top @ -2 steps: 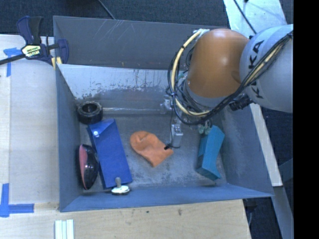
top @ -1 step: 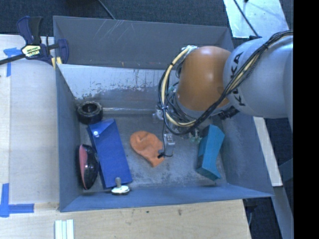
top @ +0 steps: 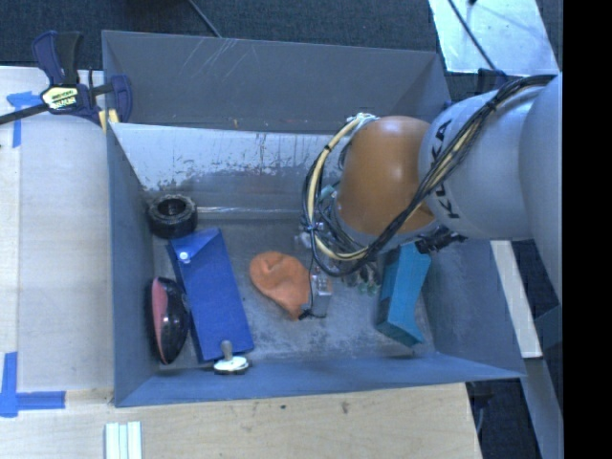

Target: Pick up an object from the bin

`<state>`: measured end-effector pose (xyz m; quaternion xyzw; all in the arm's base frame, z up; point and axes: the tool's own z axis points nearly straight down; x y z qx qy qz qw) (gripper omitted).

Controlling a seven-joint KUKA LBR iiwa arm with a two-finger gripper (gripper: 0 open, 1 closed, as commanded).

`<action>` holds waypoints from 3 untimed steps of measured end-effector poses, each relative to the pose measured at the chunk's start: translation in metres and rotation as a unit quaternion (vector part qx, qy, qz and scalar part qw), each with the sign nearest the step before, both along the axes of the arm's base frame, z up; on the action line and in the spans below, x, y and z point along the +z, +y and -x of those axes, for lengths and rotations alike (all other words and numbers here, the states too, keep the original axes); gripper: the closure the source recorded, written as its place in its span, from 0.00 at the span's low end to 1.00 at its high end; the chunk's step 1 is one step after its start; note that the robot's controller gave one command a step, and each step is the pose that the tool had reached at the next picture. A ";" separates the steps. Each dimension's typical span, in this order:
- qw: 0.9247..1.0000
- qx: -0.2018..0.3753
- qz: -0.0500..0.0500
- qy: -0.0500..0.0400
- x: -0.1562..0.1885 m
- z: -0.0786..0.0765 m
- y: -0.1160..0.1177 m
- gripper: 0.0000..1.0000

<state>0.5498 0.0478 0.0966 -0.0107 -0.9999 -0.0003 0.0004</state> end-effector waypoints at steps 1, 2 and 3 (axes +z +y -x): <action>1.000 -0.013 0.000 -0.003 -0.024 -0.024 0.009 1.00; 1.000 -0.013 0.000 -0.003 -0.024 -0.024 0.009 1.00; 1.000 -0.012 0.000 -0.005 0.147 -0.045 0.014 1.00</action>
Offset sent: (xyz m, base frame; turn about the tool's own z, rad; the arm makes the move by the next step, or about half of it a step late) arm 0.0000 0.0000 0.0000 0.0000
